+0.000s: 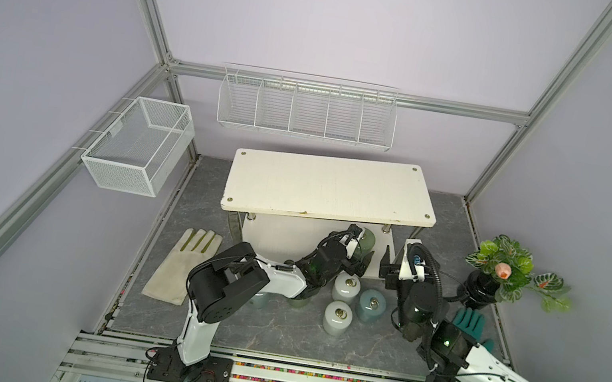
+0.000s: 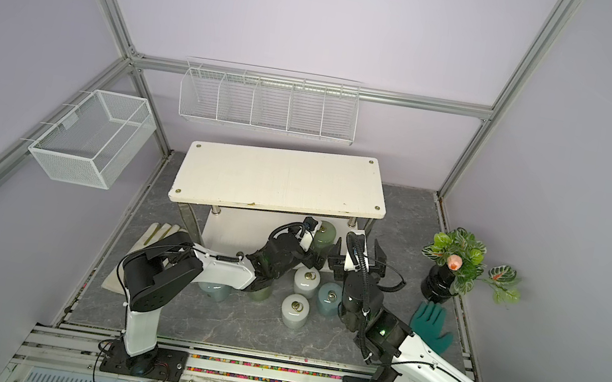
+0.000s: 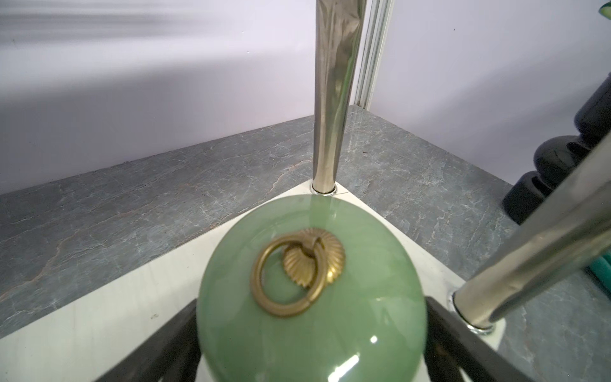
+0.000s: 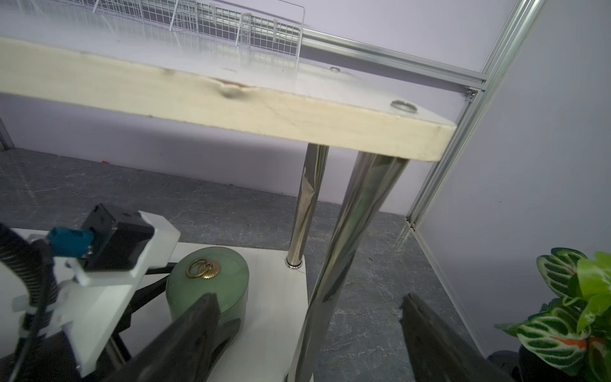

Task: Remove the tea canisters from the shelf
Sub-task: Pick up the tea canister from the shelf.

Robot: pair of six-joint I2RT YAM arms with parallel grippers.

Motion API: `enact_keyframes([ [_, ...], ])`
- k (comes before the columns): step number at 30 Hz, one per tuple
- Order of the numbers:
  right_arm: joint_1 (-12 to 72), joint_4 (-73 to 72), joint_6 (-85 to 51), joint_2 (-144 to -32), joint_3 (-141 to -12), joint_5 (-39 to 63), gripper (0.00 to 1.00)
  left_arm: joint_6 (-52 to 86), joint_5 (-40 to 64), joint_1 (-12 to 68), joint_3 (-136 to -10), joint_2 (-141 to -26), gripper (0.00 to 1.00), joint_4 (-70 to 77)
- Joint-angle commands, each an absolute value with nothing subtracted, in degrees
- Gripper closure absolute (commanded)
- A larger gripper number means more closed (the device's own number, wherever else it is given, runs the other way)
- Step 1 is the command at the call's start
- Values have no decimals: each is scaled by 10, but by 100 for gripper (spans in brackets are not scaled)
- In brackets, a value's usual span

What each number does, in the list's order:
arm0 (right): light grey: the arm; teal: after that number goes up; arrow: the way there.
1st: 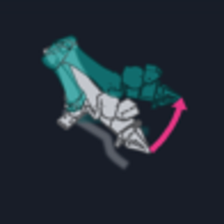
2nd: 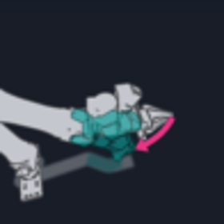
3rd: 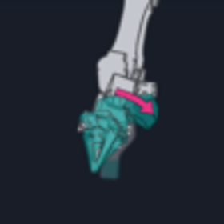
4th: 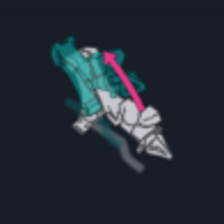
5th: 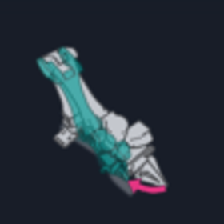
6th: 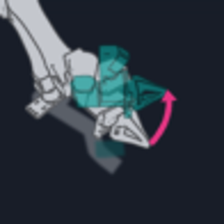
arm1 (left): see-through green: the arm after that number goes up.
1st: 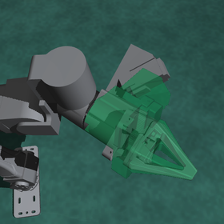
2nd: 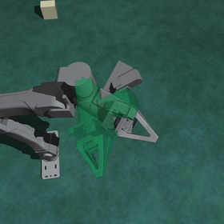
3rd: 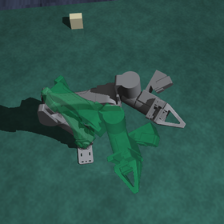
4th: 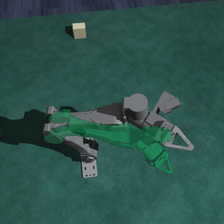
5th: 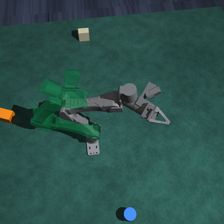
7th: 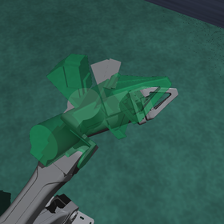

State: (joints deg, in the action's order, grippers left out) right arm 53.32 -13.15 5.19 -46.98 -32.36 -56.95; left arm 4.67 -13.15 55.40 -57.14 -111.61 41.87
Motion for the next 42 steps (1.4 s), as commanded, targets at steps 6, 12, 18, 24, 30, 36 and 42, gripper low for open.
enact_keyframes([
  [6, 528, -143, 59, -476, -322, -560, 11, 29, -122, 541, -605, -1155, 1, 468],
  [12, 526, -143, 59, -496, -328, -559, 11, 30, -110, 535, -623, -1177, 1, 479],
  [18, 522, -144, 58, -509, -330, -556, 11, 27, -113, 533, -634, -1198, 1, 496],
  [24, 517, -141, 57, -511, -329, -554, 11, 31, -125, 533, -638, -1214, 1, 522],
  [30, 513, -138, 51, -512, -329, -550, 11, 33, -135, 532, -638, -1213, 12, 521],
  [36, 510, -139, 47, -514, -329, -545, 11, 31, -140, 533, -621, -1203, 20, 533],
  [42, 507, -139, 44, -515, -329, -542, 11, 18, -142, 536, -608, -1176, 21, 524],
])
